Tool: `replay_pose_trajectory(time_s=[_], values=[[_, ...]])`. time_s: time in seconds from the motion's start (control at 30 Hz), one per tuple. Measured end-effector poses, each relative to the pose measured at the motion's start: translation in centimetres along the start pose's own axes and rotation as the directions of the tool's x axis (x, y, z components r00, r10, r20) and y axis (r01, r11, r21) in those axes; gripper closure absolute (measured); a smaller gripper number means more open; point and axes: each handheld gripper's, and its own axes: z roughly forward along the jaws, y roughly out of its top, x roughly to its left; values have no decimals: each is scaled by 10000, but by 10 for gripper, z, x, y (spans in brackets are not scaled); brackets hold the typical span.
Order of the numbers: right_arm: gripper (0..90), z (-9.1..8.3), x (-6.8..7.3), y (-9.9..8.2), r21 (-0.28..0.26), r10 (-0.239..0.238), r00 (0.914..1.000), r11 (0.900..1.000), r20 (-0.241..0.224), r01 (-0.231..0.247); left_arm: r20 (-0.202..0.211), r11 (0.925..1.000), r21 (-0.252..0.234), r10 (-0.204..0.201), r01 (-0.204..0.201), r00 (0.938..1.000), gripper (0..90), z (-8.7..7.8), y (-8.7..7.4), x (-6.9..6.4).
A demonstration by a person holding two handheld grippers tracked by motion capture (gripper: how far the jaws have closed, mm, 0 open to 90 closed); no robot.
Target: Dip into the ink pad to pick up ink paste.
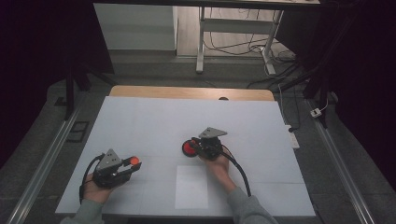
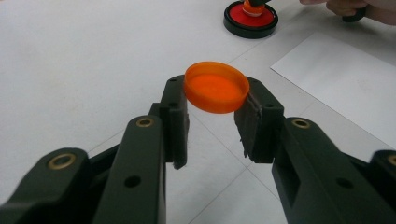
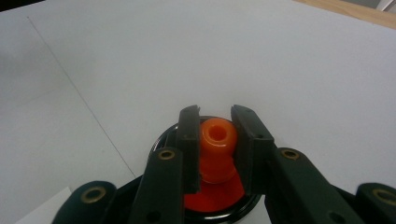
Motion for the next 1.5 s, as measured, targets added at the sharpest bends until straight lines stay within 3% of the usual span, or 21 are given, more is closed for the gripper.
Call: replay_pose_trajectory(time_s=[0.03,0.1,0.23,0.53,1.5], values=[[726,0,0,1,34,-22,10000,10000,-69,22,1,10000,2,2,-2,10000,653,0,0,0],[725,-5,-1,3,-485,-148,9996,9987,-255,135,15,10000,23,4,-4,10000,654,0,0,1],[725,-21,-3,14,-1544,384,9978,9869,-539,-463,-19,10000,31,-47,48,10000,653,0,-1,3],[724,-24,-1,12,-1081,490,9963,9925,-707,-564,-54,10000,-5,21,-21,10000,652,-1,0,1],[724,-36,7,13,-1060,184,9952,9939,-963,-286,-59,10000,-8,1,-1,10000,653,-1,-1,2]])
